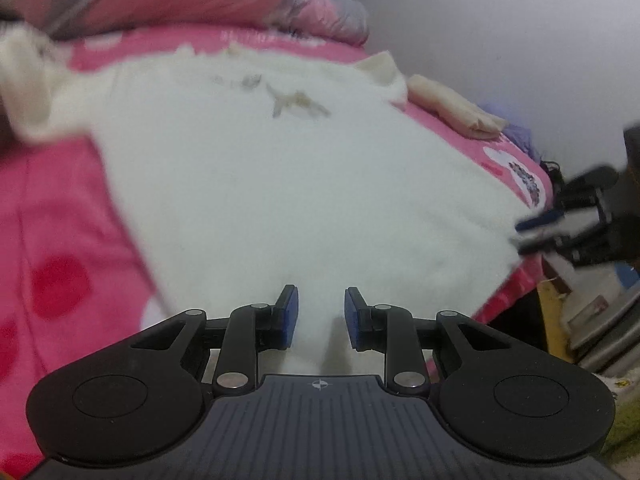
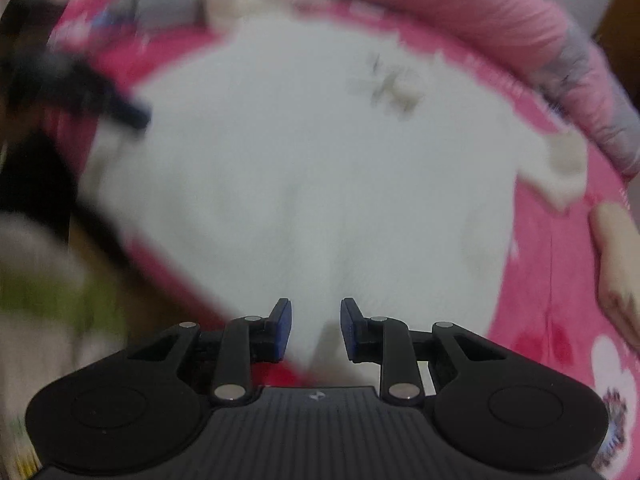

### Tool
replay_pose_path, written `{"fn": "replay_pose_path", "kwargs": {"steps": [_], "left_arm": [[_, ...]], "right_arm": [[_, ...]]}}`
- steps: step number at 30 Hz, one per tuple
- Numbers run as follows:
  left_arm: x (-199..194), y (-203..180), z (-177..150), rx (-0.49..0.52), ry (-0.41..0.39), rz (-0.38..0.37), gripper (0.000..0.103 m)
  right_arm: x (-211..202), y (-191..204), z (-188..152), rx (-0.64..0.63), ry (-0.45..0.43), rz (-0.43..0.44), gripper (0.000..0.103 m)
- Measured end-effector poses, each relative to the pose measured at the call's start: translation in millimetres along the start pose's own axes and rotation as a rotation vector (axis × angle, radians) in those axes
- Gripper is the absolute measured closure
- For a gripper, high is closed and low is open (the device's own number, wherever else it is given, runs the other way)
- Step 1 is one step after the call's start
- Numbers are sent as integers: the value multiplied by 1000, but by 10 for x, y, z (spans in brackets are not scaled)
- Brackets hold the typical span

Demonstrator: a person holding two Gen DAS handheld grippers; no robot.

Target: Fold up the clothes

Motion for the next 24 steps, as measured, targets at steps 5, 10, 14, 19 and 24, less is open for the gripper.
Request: {"fn": "replay_pose_path", "kwargs": {"steps": [5,10,14,19,24], "left_arm": [[200,-169,-143,80,71,40,78],[-144,10,-462,-9,80,51,78],[-479,142,-549,-137,44,56,78],[-759,-13,-274,-40,-42,55,75],[-638,-87,17,16,-89,72,74]], "right_arm": [[443,69,192,124,-34,7,74],[256,176,-298,195,45,80,74],[-3,173,-453,366,56,185,74],[-231,59,20,432,-215,259,73],[8,-78,513,463,-330,208,66]]}}
Point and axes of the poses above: each gripper's, at about its wrist camera, not at the fingertips, and x roughly the way its jaws point, y to its left, z to its top, the point moved 6 cm from there along x, roughly the way its jaws point, and after that the axes turned 1 degree about -z, right-handed, at the moved point
